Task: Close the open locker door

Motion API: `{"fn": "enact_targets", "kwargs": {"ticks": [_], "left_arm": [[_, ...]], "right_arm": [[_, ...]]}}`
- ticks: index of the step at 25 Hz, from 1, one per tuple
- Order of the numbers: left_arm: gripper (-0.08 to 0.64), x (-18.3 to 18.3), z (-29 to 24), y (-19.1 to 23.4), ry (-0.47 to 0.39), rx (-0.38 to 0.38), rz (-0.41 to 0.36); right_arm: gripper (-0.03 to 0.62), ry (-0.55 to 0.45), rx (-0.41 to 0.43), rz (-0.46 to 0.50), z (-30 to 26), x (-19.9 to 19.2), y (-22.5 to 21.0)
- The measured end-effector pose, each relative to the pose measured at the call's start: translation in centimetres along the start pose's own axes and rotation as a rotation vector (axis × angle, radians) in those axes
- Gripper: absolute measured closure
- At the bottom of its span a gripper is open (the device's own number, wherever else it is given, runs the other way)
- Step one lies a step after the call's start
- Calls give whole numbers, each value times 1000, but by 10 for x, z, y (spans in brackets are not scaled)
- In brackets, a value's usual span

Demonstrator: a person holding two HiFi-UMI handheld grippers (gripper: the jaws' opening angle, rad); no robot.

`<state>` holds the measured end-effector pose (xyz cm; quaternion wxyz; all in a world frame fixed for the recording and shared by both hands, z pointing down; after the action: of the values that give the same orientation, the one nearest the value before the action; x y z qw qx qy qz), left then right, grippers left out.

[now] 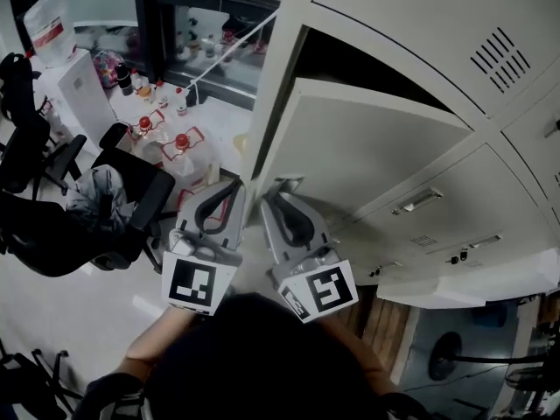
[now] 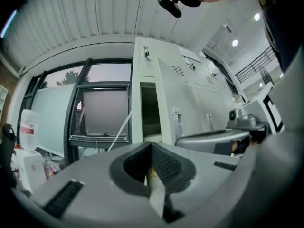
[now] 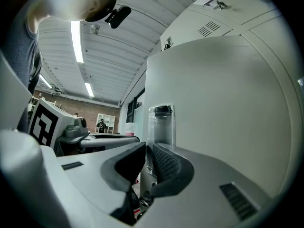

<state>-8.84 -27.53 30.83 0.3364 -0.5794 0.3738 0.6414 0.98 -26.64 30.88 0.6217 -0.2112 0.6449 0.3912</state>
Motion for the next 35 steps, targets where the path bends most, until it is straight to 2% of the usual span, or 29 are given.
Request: {"fn": "enact_targets", "kwargs": {"ticks": [7,19,21,24,28,32,35], "left_arm": [[561,-2,-19,4,6,-123,-9],[561,-9,-43,15,38,-235,-12],[561,-10,-47,16,36,-246,-11],[561,-10,-50,18,40,-245,32],[561,-11,-53,19,29,-280,-11],[561,-12,-55,21,36,-279,15],[561,-13,-57,22,24,-285,6]], "right_arm": [[534,3,-77,2,-12,-3,-5],[537,28,-136,16,-29,-6,-14],[537,32,-140,19,-31,-6,-15],[537,39,-149,17,-34,-7,-17],[539,47,-156,18,-36,-8,-21],[541,50,-161,21,-40,-9,-24],[541,52,-165,29,-42,-10,-27]]}}
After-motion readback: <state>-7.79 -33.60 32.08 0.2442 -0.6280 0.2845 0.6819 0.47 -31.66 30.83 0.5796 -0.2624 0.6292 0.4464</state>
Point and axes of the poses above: the fingertips, and each gripper's own axes: z backward along the fingers, y to its left, x out of its top, the point moved 5 cm from there along z, backward along the fingers, and after that the axes turned 11 degrees about z, right-handed, at the moved point
